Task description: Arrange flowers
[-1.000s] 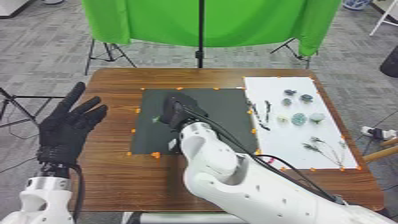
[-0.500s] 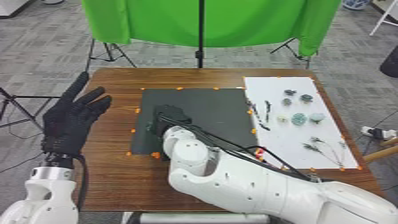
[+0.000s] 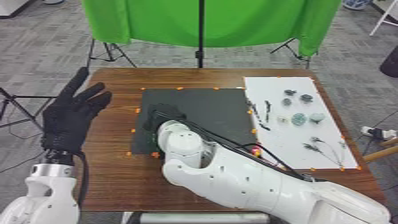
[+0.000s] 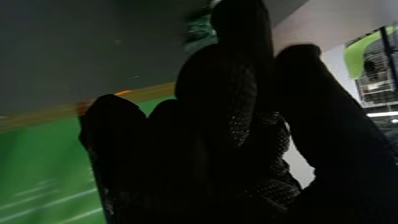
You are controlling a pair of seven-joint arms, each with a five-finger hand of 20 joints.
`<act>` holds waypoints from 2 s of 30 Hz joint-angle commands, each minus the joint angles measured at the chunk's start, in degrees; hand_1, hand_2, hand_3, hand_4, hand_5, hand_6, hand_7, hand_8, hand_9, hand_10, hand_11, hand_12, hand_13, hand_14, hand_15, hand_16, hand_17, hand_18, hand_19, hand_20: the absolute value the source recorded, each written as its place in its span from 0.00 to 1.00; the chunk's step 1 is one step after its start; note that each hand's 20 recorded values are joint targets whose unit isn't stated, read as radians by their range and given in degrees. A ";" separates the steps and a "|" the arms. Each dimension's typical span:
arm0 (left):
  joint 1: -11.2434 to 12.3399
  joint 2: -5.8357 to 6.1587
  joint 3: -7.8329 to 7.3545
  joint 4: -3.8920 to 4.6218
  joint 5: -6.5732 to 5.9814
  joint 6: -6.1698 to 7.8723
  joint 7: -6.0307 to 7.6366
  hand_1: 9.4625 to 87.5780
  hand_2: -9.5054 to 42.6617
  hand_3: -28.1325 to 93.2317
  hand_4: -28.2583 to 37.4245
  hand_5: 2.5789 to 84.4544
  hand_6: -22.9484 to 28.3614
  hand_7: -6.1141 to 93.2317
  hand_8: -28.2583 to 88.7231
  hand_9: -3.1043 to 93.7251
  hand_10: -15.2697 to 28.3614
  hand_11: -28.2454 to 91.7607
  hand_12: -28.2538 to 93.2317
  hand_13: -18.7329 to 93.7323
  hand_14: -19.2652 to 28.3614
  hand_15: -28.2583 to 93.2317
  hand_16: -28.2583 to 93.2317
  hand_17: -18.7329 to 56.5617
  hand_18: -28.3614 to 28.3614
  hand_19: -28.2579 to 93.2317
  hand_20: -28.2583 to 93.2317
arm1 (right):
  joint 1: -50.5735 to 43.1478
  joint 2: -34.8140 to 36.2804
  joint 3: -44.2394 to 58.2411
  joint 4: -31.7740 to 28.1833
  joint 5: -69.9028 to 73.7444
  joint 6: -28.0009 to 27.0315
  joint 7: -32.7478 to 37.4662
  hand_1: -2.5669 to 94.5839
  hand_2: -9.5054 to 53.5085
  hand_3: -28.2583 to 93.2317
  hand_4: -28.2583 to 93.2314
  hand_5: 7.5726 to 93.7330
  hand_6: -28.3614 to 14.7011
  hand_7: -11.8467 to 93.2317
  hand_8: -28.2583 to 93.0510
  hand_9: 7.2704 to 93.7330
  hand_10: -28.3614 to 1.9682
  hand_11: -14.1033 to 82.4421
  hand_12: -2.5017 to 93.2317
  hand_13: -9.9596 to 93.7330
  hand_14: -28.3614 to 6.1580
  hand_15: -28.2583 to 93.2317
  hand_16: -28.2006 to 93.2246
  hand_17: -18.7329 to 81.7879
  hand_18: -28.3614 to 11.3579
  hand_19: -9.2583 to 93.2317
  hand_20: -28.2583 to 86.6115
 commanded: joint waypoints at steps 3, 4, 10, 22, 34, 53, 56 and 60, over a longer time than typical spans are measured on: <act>2.90 0.29 -0.25 -0.59 -0.89 1.60 0.42 0.17 0.30 0.87 0.00 0.38 0.51 0.18 0.15 0.37 0.79 0.41 0.34 0.38 1.00 0.62 0.18 0.17 1.00 0.57 0.57 | -1.26 0.33 -0.04 -2.72 -0.65 -1.19 -0.30 0.41 0.19 0.83 0.01 1.00 0.68 0.41 0.09 1.00 0.56 0.75 0.18 0.97 0.57 0.84 0.44 0.74 0.06 1.00 0.69; 3.75 -0.04 -0.57 -0.94 -0.73 1.58 0.13 0.17 0.30 0.87 0.00 0.38 0.51 0.18 0.15 0.37 0.79 0.41 0.34 0.38 1.00 0.62 0.18 0.17 1.00 0.57 0.57 | -2.03 0.71 0.57 -3.49 -1.03 -0.94 -0.48 0.41 0.19 0.83 0.01 1.00 0.68 0.41 0.09 1.00 0.56 0.75 0.18 0.97 0.57 0.84 0.44 0.74 0.06 1.00 0.69; 6.15 -2.87 -1.85 -1.00 0.42 -0.59 -2.52 0.17 0.30 0.87 0.00 0.38 0.52 0.18 0.15 0.37 0.79 0.41 0.34 0.38 1.00 0.62 0.18 0.17 1.00 0.57 0.57 | -6.08 7.87 4.77 -12.76 0.78 5.32 -0.40 0.37 0.21 0.82 0.01 1.00 0.66 0.37 0.09 1.00 0.55 0.71 0.19 0.96 0.56 0.84 0.44 0.73 0.05 1.00 0.67; 9.11 -4.30 -3.04 -1.01 -0.25 -1.20 -0.88 0.15 0.31 0.85 0.00 0.38 0.51 0.18 0.15 0.37 0.78 0.40 0.34 0.38 1.00 0.62 0.19 0.17 1.00 0.57 0.57 | -23.24 29.20 27.22 -28.82 20.24 16.02 -6.24 0.35 0.18 0.83 0.03 0.76 0.58 0.26 0.13 0.77 0.41 0.55 0.20 0.70 0.39 0.81 0.35 0.45 0.12 0.90 0.50; 9.77 -3.74 -2.51 -0.85 -0.96 -0.56 0.34 0.14 0.31 0.85 0.00 0.38 0.51 0.17 0.15 0.37 0.78 0.40 0.34 0.38 1.00 0.62 0.19 0.17 1.00 0.57 0.57 | -46.88 48.19 50.21 -34.99 1.84 23.99 3.55 0.34 0.12 0.84 0.01 0.67 0.57 0.26 0.13 0.72 0.35 0.48 0.19 0.66 0.35 0.80 0.33 0.43 0.12 0.89 0.49; 9.89 -4.12 -2.24 -1.03 -0.90 -0.11 0.31 0.16 0.30 0.86 0.00 0.38 0.51 0.18 0.15 0.36 0.79 0.40 0.34 0.37 1.00 0.62 0.19 0.17 1.00 0.57 0.57 | -63.50 49.49 61.57 -30.39 -7.82 9.30 11.59 0.35 0.04 0.85 0.01 0.63 0.57 0.26 0.13 0.66 0.33 0.54 0.20 0.64 0.36 0.86 0.34 0.42 0.10 0.91 0.53; 10.02 -3.72 -2.25 -1.10 -1.10 0.02 0.74 0.16 0.30 0.86 0.00 0.38 0.51 0.18 0.15 0.36 0.78 0.40 0.34 0.38 1.00 0.62 0.19 0.17 1.00 0.57 0.57 | -62.49 49.45 59.87 -29.57 -8.11 7.72 11.13 0.35 0.03 0.85 0.01 0.63 0.57 0.26 0.13 0.66 0.34 0.54 0.20 0.64 0.36 0.86 0.34 0.41 0.10 0.91 0.54; 9.77 -4.42 -2.29 -0.95 -0.81 -0.53 0.08 0.16 0.30 0.86 0.00 0.38 0.51 0.18 0.15 0.36 0.78 0.41 0.34 0.38 1.00 0.62 0.19 0.17 1.00 0.57 0.57 | -58.20 50.44 54.27 -26.63 -8.97 7.88 12.53 0.37 0.02 0.86 0.01 0.63 0.59 0.26 0.13 0.66 0.36 0.54 0.20 0.65 0.38 0.86 0.34 0.42 0.10 0.90 0.54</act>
